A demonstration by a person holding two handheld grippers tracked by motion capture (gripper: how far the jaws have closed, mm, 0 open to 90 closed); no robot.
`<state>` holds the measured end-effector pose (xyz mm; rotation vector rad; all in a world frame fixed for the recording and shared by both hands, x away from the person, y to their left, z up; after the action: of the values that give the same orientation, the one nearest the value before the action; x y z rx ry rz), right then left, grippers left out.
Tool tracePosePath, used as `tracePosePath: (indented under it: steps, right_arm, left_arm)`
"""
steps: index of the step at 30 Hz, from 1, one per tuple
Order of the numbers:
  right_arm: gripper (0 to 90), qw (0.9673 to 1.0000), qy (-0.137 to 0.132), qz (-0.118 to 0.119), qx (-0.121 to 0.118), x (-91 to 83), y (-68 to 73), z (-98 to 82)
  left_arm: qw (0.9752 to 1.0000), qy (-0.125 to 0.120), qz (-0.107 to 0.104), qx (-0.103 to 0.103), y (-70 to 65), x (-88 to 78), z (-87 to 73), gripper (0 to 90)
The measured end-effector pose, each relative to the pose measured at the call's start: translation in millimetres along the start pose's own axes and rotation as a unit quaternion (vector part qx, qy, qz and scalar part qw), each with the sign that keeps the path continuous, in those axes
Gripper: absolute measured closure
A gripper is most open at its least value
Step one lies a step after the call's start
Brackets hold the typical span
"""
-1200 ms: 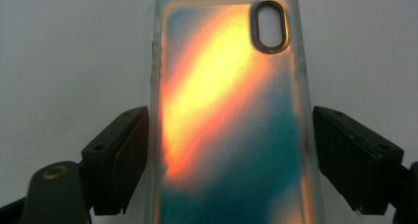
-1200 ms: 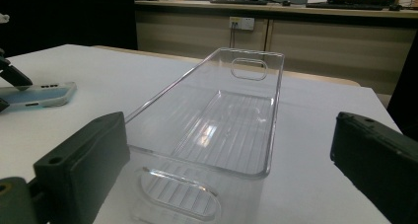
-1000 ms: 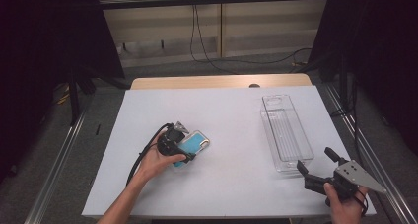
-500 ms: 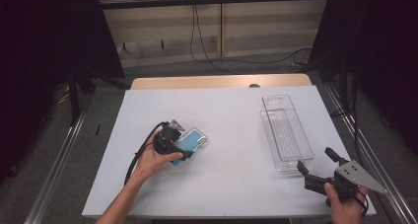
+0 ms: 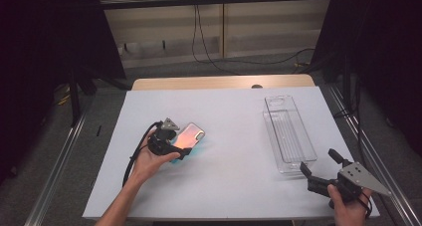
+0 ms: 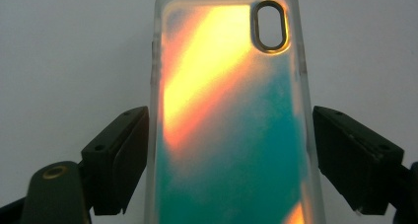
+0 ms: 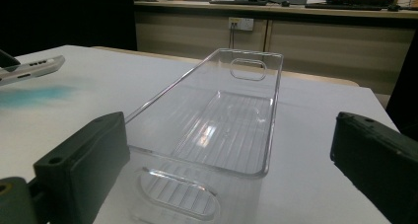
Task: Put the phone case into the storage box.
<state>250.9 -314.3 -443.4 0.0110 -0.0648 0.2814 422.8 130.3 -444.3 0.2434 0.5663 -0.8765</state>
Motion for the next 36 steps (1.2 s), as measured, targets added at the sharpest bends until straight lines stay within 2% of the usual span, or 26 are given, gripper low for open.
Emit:
tracePosePath:
  steps: [8, 12, 16, 19, 24, 31, 36]
  right_arm:
    - [1.0, 1.0000, -0.002, -0.004, 0.002, -0.9, 0.3, 0.5]
    - [1.0, 1.0000, -0.001, -0.003, 0.001, -0.6, 0.5, 0.4]
    - [0.9, 1.0000, -0.002, -0.006, 0.002, -1.7, -0.4, 0.6]
    - [0.9, 1.0000, -0.003, -0.007, 0.002, -2.3, -0.1, 0.8]
    - [0.9, 1.0000, -0.003, -0.007, 0.001, -2.1, 0.2, 0.8]
    - [0.3, 1.0000, -0.004, -0.006, 0.004, -3.0, 1.3, 1.4]
    - [0.0, 1.0000, 0.002, -0.002, 0.005, -1.0, 4.0, 1.6]
  left_arm:
    - [0.9993, -0.035, 0.014, 0.003, -3.8, -9.9, 6.4, 17.3]
    - [0.9983, -0.050, 0.031, 0.001, -1.3, -16.3, 5.4, 17.3]
    - [0.9963, -0.068, 0.051, -0.014, 0.3, -24.1, -0.3, 17.3]
    - [0.9941, -0.089, 0.057, -0.026, 1.0, -31.3, 0.0, 17.3]
    - [0.9929, -0.103, 0.057, -0.018, -4.6, -34.0, 3.2, 17.3]
    - [0.9926, -0.111, 0.048, -0.002, -20.7, -33.7, 7.3, 17.3]
    - [0.9925, -0.114, 0.042, 0.000, -26.8, -31.2, 7.8, 17.3]
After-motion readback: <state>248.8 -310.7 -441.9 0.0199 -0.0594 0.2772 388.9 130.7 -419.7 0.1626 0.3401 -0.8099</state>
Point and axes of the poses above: each handheld gripper's, and its own axes: x roughly forward along the jaws, z roughly out of its top, y roughly to its left, the point moved 3 cm from there along x, roughly forward along the jaws, and after that the axes turned 15 degrees about -y, right-handed, at the moved point
